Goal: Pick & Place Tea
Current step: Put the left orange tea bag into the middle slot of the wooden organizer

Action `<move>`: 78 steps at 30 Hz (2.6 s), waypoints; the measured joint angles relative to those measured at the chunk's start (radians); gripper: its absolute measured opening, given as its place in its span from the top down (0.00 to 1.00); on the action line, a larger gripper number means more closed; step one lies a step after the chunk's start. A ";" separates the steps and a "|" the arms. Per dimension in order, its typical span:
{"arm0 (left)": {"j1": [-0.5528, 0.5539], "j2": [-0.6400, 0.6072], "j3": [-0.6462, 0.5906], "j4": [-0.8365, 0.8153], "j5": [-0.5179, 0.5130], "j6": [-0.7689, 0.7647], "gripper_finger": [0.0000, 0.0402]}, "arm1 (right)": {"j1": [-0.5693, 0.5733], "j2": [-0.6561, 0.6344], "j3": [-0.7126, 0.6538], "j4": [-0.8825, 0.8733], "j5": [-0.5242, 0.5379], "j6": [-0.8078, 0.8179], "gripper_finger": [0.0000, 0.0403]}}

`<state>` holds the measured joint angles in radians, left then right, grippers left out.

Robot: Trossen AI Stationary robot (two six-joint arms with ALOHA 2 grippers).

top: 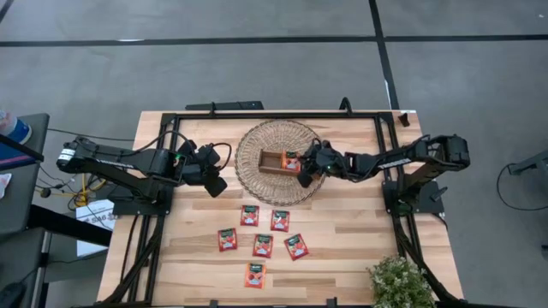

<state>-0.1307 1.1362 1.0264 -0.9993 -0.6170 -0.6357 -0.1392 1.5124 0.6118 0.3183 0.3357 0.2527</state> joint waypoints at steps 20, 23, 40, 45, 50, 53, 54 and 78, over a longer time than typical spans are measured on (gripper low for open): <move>0.000 0.000 0.000 0.018 0.000 0.000 0.69 | 0.006 0.001 0.108 -0.273 -0.134 -0.042 1.00; 0.000 0.000 0.000 0.028 0.000 0.000 0.69 | -0.005 -0.001 0.124 -0.262 -0.164 -0.043 1.00; 0.000 0.000 0.000 0.047 0.000 0.021 0.69 | -0.005 0.203 0.323 -0.431 -0.171 -0.058 1.00; 0.000 0.000 0.000 0.048 0.000 0.022 0.69 | -0.005 0.259 0.447 -0.588 -0.137 -0.119 1.00; 0.000 0.000 0.000 0.055 0.004 0.022 0.69 | -0.010 0.246 0.477 -0.666 -0.121 -0.148 1.00; 0.000 0.000 0.000 0.063 0.008 0.024 0.69 | -0.010 0.219 0.481 -0.674 -0.112 -0.148 1.00; 0.000 0.000 0.000 0.071 0.009 0.031 0.69 | -0.012 0.213 0.479 -0.685 -0.112 -0.148 1.00; 0.000 0.003 0.000 0.135 0.016 0.070 0.69 | -0.059 0.249 0.520 -0.672 -0.077 -0.201 1.00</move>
<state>-0.1310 1.1389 1.0267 -0.8646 -0.6011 -0.5659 -0.1978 1.7616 1.1317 -0.3534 0.2590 0.0519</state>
